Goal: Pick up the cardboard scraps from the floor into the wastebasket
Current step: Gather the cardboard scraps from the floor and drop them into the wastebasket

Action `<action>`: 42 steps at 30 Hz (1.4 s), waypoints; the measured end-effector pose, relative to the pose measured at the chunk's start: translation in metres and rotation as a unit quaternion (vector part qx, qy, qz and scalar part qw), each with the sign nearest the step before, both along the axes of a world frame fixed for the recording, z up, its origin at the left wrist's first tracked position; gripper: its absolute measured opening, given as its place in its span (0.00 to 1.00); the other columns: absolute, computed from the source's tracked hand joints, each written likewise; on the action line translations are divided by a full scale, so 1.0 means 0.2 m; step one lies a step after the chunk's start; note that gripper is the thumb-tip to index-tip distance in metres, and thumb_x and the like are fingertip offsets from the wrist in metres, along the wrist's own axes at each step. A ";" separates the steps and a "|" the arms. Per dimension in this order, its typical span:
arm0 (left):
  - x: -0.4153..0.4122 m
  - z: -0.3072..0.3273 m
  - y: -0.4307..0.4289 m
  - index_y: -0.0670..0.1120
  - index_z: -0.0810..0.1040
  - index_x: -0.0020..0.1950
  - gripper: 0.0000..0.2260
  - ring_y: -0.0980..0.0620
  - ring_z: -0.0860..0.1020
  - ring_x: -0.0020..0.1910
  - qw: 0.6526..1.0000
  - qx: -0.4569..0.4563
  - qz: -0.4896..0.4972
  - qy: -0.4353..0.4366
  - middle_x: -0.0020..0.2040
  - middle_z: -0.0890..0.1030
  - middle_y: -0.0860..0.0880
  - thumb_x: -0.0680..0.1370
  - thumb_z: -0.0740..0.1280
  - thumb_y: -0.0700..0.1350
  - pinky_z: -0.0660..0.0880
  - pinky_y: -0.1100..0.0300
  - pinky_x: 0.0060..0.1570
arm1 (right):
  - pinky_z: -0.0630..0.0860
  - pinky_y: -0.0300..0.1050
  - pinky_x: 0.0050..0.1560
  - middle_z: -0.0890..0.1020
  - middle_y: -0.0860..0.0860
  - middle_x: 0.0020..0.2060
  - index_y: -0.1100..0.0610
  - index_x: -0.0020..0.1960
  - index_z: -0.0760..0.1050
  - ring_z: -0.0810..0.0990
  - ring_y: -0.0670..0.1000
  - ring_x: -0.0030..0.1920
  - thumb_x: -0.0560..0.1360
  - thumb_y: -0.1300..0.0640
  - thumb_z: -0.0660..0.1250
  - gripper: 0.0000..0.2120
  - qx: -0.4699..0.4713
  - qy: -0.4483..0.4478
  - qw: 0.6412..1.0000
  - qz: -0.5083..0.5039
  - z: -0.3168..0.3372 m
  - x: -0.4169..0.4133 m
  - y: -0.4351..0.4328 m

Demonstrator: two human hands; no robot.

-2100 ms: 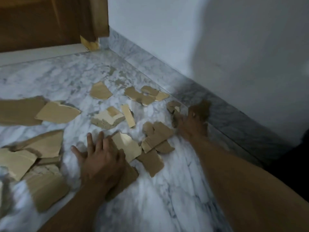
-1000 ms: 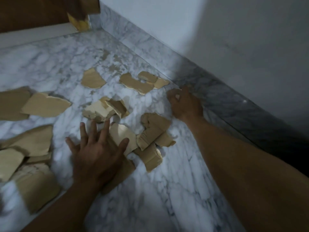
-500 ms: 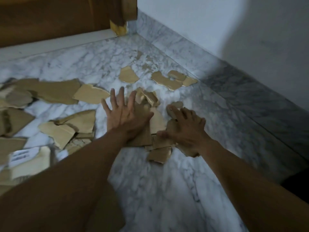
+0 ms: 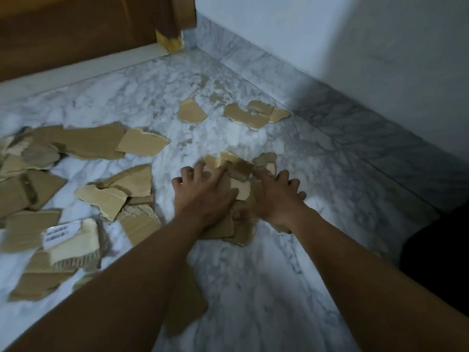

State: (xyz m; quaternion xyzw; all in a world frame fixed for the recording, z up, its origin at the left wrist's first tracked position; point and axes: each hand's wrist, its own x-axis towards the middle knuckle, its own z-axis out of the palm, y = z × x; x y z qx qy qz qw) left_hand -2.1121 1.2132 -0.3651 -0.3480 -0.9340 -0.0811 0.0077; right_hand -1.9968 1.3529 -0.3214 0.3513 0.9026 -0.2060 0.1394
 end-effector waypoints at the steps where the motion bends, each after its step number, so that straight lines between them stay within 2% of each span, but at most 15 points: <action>1: 0.03 0.01 -0.01 0.64 0.61 0.76 0.33 0.37 0.67 0.63 1.000 -0.019 0.010 0.000 0.72 0.66 0.44 0.72 0.57 0.73 0.66 0.44 0.57 | 0.65 0.63 0.64 0.61 0.58 0.67 0.37 0.75 0.51 0.62 0.65 0.67 0.55 0.28 0.78 0.57 -0.020 0.000 1.000 -0.015 0.01 0.01 -0.03; 3: 0.06 0.01 -0.02 0.62 0.64 0.76 0.37 0.37 0.70 0.58 0.999 -0.039 0.023 0.001 0.68 0.68 0.41 0.70 0.56 0.76 0.69 0.46 0.52 | 0.68 0.63 0.65 0.61 0.59 0.67 0.41 0.75 0.49 0.63 0.65 0.67 0.58 0.35 0.81 0.57 -0.060 -0.003 0.997 -0.047 0.04 0.03 -0.08; 7: 0.10 0.04 -0.08 0.50 0.74 0.70 0.42 0.37 0.75 0.54 0.999 -0.036 0.014 0.027 0.59 0.76 0.38 0.66 0.55 0.77 0.72 0.44 0.51 | 0.68 0.60 0.64 0.60 0.63 0.70 0.47 0.74 0.54 0.63 0.67 0.69 0.68 0.41 0.76 0.44 -0.057 -0.018 0.997 -0.050 0.05 0.04 -0.16; 9: 0.08 0.04 -0.09 0.46 0.73 0.69 0.44 0.38 0.73 0.61 0.997 -0.044 -0.038 0.049 0.65 0.75 0.39 0.66 0.54 0.77 0.69 0.44 0.58 | 0.64 0.63 0.67 0.57 0.61 0.72 0.46 0.76 0.52 0.59 0.67 0.71 0.65 0.38 0.78 0.50 -0.045 -0.038 0.997 -0.044 0.04 0.06 -0.19; 11: 0.06 0.05 -0.09 0.45 0.67 0.72 0.45 0.41 0.67 0.70 0.998 -0.025 -0.055 -0.013 0.74 0.68 0.43 0.67 0.59 0.76 0.66 0.44 0.64 | 0.62 0.65 0.69 0.53 0.60 0.73 0.48 0.79 0.47 0.56 0.67 0.73 0.61 0.37 0.80 0.58 -0.043 -0.053 0.997 -0.037 0.06 0.09 -0.19; 15: 0.18 0.07 -0.09 0.46 0.62 0.76 0.44 0.39 0.68 0.65 0.997 0.003 -0.038 -0.067 0.70 0.69 0.44 0.69 0.66 0.72 0.69 0.44 0.59 | 0.60 0.66 0.73 0.51 0.61 0.78 0.53 0.82 0.39 0.55 0.68 0.75 0.54 0.37 0.81 0.71 -0.088 -0.085 0.990 -0.069 0.07 0.10 -0.19; 19: 0.34 0.08 -0.24 0.43 0.55 0.81 0.52 0.37 0.73 0.63 0.995 -0.016 -0.002 -0.100 0.68 0.69 0.40 0.69 0.66 0.74 0.72 0.45 0.58 | 0.67 0.59 0.60 0.62 0.58 0.72 0.52 0.76 0.58 0.63 0.64 0.68 0.60 0.43 0.79 0.51 -0.068 -0.068 0.993 -0.073 0.05 0.18 -0.29; 21: 0.41 0.08 -0.32 0.41 0.61 0.78 0.53 0.37 0.75 0.59 0.996 -0.025 0.007 -0.084 0.65 0.71 0.40 0.66 0.60 0.78 0.73 0.46 0.55 | 0.68 0.59 0.65 0.59 0.57 0.71 0.53 0.77 0.55 0.61 0.64 0.69 0.66 0.47 0.80 0.49 -0.072 -0.064 0.994 -0.058 0.07 0.27 -0.32; 24: 0.54 0.07 -0.39 0.40 0.71 0.67 0.51 0.37 0.76 0.56 0.999 -0.014 0.012 -0.029 0.60 0.74 0.40 0.63 0.52 0.81 0.74 0.46 0.52 | 0.73 0.56 0.65 0.55 0.62 0.72 0.53 0.81 0.42 0.66 0.66 0.68 0.66 0.49 0.80 0.58 -0.131 -0.023 0.985 -0.107 0.04 0.39 -0.35; 27: 0.63 0.04 -0.42 0.44 0.66 0.67 0.37 0.39 0.76 0.57 0.998 0.000 0.018 -0.064 0.59 0.72 0.43 0.72 0.68 0.70 0.75 0.46 0.51 | 0.73 0.47 0.60 0.69 0.58 0.70 0.55 0.79 0.56 0.74 0.60 0.66 0.72 0.47 0.69 0.41 -0.152 0.042 0.980 -0.119 0.00 0.50 -0.40; 29: 0.68 0.04 -0.43 0.45 0.63 0.66 0.35 0.39 0.77 0.54 0.990 0.022 0.021 -0.134 0.57 0.71 0.43 0.72 0.73 0.65 0.76 0.45 0.49 | 0.70 0.43 0.55 0.74 0.56 0.68 0.54 0.76 0.65 0.76 0.58 0.64 0.78 0.51 0.61 0.27 -0.161 0.081 0.974 -0.140 0.00 0.56 -0.44; 32: 0.76 0.09 -0.46 0.48 0.64 0.64 0.35 0.39 0.77 0.51 0.969 0.082 0.045 -0.230 0.55 0.73 0.45 0.68 0.76 0.64 0.74 0.48 0.45 | 0.68 0.41 0.52 0.78 0.55 0.63 0.57 0.71 0.71 0.77 0.56 0.59 0.81 0.53 0.59 0.20 -0.192 0.139 0.953 -0.187 0.05 0.66 -0.49; 37: 0.84 0.11 -0.48 0.51 0.68 0.55 0.31 0.41 0.78 0.50 0.947 0.179 0.031 -0.264 0.51 0.79 0.45 0.63 0.70 0.70 0.76 0.48 0.45 | 0.73 0.40 0.43 0.83 0.61 0.51 0.66 0.57 0.79 0.82 0.59 0.49 0.80 0.61 0.63 0.11 -0.293 0.194 0.909 -0.224 0.11 0.81 -0.52; 40: 0.90 0.21 -0.45 0.50 0.67 0.50 0.26 0.47 0.75 0.42 0.916 0.267 0.018 -0.300 0.45 0.75 0.47 0.67 0.76 0.63 0.67 0.55 0.34 | 0.82 0.50 0.40 0.85 0.61 0.45 0.61 0.48 0.82 0.84 0.57 0.42 0.71 0.68 0.71 0.08 -0.342 0.246 0.865 -0.272 0.23 0.89 -0.52; 42: 0.91 0.32 -0.41 0.49 0.67 0.53 0.24 0.48 0.74 0.42 0.907 0.301 0.000 -0.295 0.46 0.75 0.46 0.71 0.77 0.59 0.65 0.57 0.33 | 0.83 0.48 0.35 0.85 0.60 0.42 0.61 0.48 0.83 0.85 0.57 0.40 0.69 0.71 0.71 0.11 -0.361 0.261 0.858 -0.258 0.35 0.91 -0.49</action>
